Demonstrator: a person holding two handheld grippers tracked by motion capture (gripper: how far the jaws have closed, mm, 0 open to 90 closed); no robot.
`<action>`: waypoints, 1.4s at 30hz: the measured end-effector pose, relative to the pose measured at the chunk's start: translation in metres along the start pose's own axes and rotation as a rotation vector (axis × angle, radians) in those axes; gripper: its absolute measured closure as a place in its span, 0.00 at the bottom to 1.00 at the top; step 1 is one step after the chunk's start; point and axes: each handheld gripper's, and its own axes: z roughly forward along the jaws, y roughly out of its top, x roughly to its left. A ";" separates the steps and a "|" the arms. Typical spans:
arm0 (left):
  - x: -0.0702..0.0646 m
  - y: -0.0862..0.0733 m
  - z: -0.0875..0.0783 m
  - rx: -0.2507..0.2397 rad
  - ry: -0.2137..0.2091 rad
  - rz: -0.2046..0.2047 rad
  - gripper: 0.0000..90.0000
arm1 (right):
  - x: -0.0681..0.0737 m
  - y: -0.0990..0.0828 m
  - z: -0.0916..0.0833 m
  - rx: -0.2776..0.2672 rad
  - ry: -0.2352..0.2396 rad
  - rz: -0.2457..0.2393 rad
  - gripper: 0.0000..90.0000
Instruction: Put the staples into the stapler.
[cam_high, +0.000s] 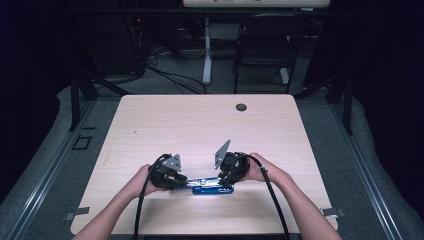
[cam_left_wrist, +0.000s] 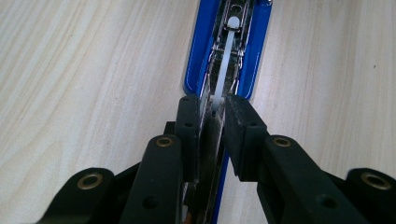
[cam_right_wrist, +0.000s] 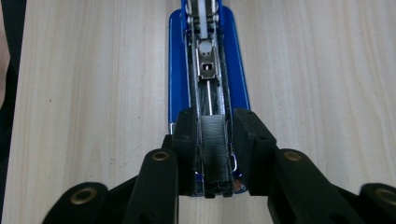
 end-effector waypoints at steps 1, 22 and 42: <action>0.000 0.000 0.000 -0.001 0.001 0.000 0.84 | -0.001 0.000 -0.001 -0.012 -0.004 0.014 0.78; -0.001 -0.007 -0.007 0.008 0.023 -0.007 0.83 | 0.003 0.007 0.003 -0.048 -0.130 0.267 0.74; 0.002 -0.012 -0.010 0.009 0.017 -0.020 0.83 | 0.001 0.008 0.007 -0.040 -0.144 0.354 0.74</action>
